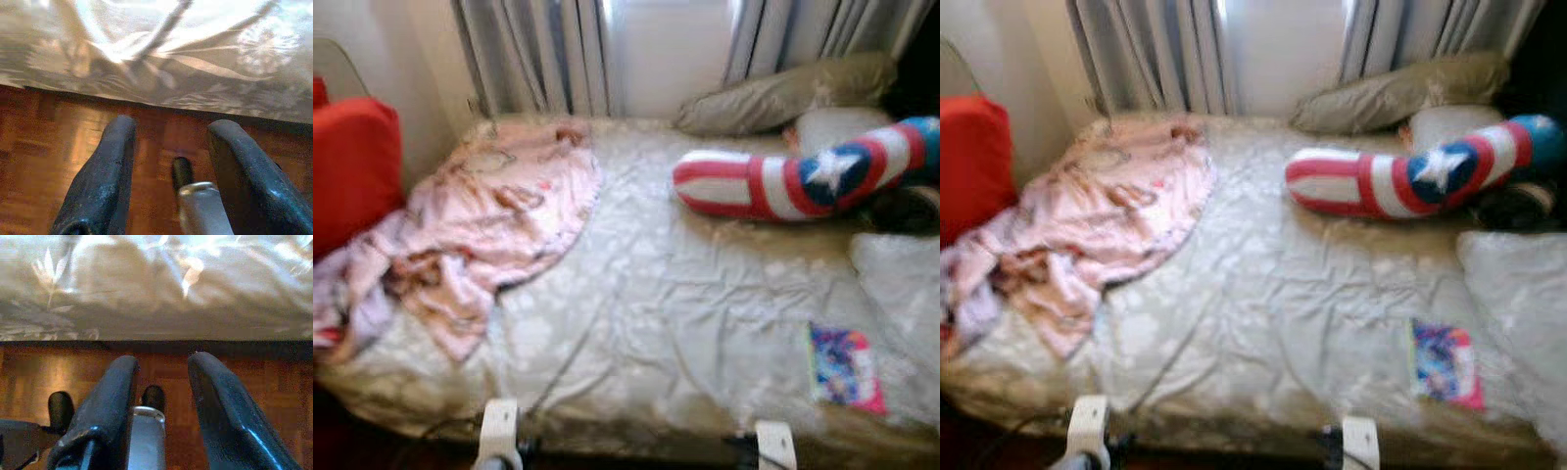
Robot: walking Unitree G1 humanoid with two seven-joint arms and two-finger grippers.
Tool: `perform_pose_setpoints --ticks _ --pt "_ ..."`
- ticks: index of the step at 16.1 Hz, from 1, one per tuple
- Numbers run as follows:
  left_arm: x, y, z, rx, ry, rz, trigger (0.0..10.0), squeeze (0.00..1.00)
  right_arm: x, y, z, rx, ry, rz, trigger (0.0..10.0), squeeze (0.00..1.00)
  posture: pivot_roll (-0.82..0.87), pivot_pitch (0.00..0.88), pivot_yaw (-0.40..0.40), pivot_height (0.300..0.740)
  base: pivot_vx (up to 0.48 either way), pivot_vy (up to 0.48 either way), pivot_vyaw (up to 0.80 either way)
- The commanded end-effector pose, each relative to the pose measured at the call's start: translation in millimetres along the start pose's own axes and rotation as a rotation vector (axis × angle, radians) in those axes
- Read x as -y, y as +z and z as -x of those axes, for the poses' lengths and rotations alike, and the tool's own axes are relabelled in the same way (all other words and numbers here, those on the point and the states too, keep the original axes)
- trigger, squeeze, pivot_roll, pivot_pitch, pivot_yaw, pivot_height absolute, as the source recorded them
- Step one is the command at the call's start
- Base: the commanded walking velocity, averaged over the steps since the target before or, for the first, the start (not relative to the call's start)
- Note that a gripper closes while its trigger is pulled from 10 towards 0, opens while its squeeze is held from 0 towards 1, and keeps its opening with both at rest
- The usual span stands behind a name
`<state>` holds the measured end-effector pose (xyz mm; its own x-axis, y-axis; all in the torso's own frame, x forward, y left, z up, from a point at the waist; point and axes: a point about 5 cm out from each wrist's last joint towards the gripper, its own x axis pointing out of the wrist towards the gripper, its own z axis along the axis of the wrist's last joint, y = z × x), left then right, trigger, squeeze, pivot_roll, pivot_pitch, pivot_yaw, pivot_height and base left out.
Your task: Clean up the room
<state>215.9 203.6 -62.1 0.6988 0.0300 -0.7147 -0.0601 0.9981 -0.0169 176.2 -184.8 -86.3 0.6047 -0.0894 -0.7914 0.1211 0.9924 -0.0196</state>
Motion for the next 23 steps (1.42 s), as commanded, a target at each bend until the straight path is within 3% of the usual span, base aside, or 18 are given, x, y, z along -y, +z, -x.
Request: perform_pose_setpoints --ticks 1,23 --pt "4.5 -6.7 0.6 -0.03 -0.011 -0.001 10.0 0.0 7.1 -2.8 0.9 -0.009 -0.019 0.002 10.0 0.0 -0.04 0.034 0.023 0.74 0.0 0.311 0.0" --pt "0.8 -9.2 1.7 -0.037 -0.004 -0.003 10.0 0.0 5.7 -2.0 0.7 -0.005 -0.011 0.009 10.0 0.0 -0.05 0.037 0.014 0.74 0.0 0.311 0.0"
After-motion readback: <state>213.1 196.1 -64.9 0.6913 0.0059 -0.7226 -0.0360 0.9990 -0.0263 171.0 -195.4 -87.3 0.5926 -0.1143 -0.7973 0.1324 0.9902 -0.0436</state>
